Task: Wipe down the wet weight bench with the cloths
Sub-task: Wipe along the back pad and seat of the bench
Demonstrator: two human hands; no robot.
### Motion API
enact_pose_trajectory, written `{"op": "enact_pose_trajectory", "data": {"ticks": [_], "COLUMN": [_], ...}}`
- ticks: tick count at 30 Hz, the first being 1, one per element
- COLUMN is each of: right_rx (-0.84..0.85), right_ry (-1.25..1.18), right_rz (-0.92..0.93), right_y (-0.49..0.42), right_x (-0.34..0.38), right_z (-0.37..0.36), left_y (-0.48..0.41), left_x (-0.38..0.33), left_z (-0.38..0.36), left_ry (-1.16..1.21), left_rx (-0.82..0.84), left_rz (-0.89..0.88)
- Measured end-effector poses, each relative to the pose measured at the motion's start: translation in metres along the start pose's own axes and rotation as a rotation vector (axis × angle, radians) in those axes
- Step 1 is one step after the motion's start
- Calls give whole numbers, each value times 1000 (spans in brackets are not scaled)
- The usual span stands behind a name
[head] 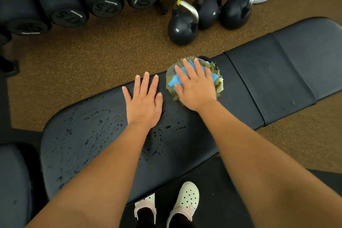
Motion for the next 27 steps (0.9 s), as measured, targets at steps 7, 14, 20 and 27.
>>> {"op": "enact_pose_trajectory", "data": {"ticks": [7,14,20,27], "right_rx": [107,-88,-346,-449], "right_ry": [-199,-1016,-896,-766], "right_rz": [159,-359,-452,-416], "right_y": [21,9,44,85], "right_x": [24,-10,1,25], "right_z": [6,30,31,11], "left_y": [-4,0,1,8], "left_x": [-3,-82,-96,-71], "left_z": [5,22,-11,-9], "left_ry": [171,340,-70,-120], "left_rx": [-31,-190,64,81], "left_rz": [98,-105,-365,-526]}}
Point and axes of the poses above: each hand's wrist, its own y-axis away from the middle knuckle, its own z-axis out of the back of the hand, x = y × z, the point moved 4 cm from there along -y, towards the middle knuckle, and after that the axes turned 9 degrees about -x, right-handed, at the moved point
